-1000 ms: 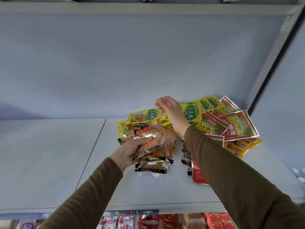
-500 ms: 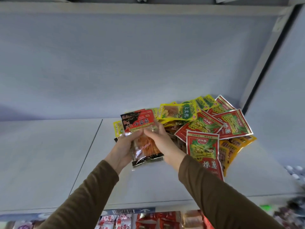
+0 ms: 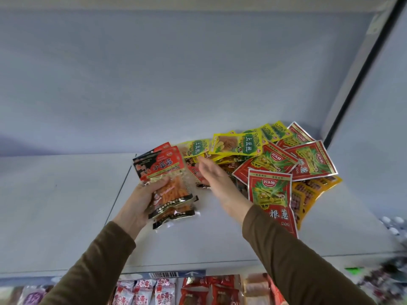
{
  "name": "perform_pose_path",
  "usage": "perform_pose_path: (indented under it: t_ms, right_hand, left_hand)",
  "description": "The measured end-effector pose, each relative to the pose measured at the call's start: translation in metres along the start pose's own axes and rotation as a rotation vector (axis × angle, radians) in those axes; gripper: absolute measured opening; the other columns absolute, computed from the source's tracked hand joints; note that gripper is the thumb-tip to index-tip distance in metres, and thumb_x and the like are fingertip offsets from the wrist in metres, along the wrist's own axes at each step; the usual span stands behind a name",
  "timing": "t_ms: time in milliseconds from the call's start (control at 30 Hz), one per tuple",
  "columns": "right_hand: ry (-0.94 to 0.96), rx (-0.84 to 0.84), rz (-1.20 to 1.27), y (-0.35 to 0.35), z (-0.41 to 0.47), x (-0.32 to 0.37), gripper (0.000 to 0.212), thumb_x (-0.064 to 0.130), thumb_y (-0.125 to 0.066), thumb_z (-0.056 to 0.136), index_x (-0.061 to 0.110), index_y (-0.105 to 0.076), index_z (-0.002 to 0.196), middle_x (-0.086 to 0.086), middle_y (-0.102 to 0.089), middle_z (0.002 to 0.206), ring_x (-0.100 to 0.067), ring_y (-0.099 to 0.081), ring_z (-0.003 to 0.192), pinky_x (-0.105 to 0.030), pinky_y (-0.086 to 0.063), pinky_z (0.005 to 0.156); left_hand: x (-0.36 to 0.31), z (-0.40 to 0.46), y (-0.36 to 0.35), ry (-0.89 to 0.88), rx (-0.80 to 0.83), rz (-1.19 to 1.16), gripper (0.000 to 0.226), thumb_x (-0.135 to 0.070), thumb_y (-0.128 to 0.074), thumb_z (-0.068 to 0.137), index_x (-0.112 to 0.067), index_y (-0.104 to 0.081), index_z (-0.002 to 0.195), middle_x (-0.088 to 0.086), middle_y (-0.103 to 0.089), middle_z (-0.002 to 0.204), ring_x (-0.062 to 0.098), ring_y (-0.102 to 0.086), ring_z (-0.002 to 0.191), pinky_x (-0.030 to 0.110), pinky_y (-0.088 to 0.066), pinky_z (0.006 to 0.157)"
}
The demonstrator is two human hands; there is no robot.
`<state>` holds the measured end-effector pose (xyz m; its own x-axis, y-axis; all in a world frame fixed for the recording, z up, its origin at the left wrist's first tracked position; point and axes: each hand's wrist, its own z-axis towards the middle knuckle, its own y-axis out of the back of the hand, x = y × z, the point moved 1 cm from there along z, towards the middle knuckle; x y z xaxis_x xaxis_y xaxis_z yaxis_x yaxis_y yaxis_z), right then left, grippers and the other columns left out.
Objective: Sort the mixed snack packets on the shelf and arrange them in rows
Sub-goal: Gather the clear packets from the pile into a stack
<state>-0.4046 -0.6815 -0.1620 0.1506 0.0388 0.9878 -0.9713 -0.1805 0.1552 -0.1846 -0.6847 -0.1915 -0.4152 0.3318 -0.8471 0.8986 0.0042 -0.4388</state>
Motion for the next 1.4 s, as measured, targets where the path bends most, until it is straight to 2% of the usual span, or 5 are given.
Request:
perform_pose_path:
  t_ms: [200, 533, 700, 1100, 1400]
  right_hand:
    - [0.125, -0.216, -0.329, 0.040, 0.012, -0.010, 0.038, 0.021, -0.056, 0.103, 0.021, -0.054, 0.141, 0.010, -0.057, 0.138, -0.003, -0.054, 0.122, -0.031, -0.046, 0.108]
    - [0.311, 0.169, -0.973, -0.010, 0.046, -0.037, 0.071, 0.051, -0.069, 0.090, 0.027, -0.043, 0.152, 0.005, -0.043, 0.156, -0.019, -0.034, 0.144, -0.040, -0.029, 0.116]
    - [0.329, 0.155, -1.136, -0.016, 0.066, -0.037, 0.053, 0.057, -0.061, 0.092, 0.041, -0.055, 0.142, 0.011, -0.050, 0.152, -0.022, -0.041, 0.133, -0.047, -0.035, 0.106]
    - [0.565, -0.125, -0.929, -0.014, 0.052, -0.036, 0.020, 0.034, -0.062, 0.099, 0.024, -0.079, 0.097, 0.004, -0.065, 0.087, -0.021, -0.064, 0.077, -0.034, -0.043, 0.058]
    - [0.179, -0.176, -0.162, 0.004, 0.039, -0.016, 0.033, 0.045, -0.058, 0.100, 0.017, -0.068, 0.089, 0.003, -0.077, 0.083, -0.015, -0.076, 0.075, -0.046, -0.063, 0.072]
  left_hand:
    - [-0.009, -0.010, 0.042, -0.027, -0.071, -0.025, 0.050, -0.019, -0.083, 0.081, -0.005, -0.067, 0.127, 0.022, -0.073, 0.120, 0.036, -0.077, 0.092, 0.057, -0.060, 0.087]
    - [-0.007, -0.026, 0.043, -0.003, -0.094, -0.059, 0.037, -0.016, -0.077, 0.081, -0.004, -0.069, 0.116, 0.018, -0.078, 0.103, 0.030, -0.079, 0.077, 0.039, -0.063, 0.059]
    - [-0.009, -0.034, 0.048, -0.004, -0.100, -0.088, 0.033, -0.014, -0.074, 0.081, -0.004, -0.069, 0.113, 0.017, -0.079, 0.097, 0.029, -0.078, 0.073, 0.039, -0.062, 0.056]
    - [-0.018, -0.050, 0.067, -0.042, -0.164, -0.103, 0.037, -0.012, -0.074, 0.082, -0.004, -0.067, 0.117, 0.017, -0.078, 0.102, 0.030, -0.079, 0.078, 0.037, -0.062, 0.056]
    - [-0.016, -0.046, 0.063, -0.012, -0.165, -0.078, 0.042, -0.015, -0.075, 0.082, -0.004, -0.065, 0.121, 0.017, -0.078, 0.103, 0.029, -0.079, 0.077, 0.036, -0.062, 0.055]
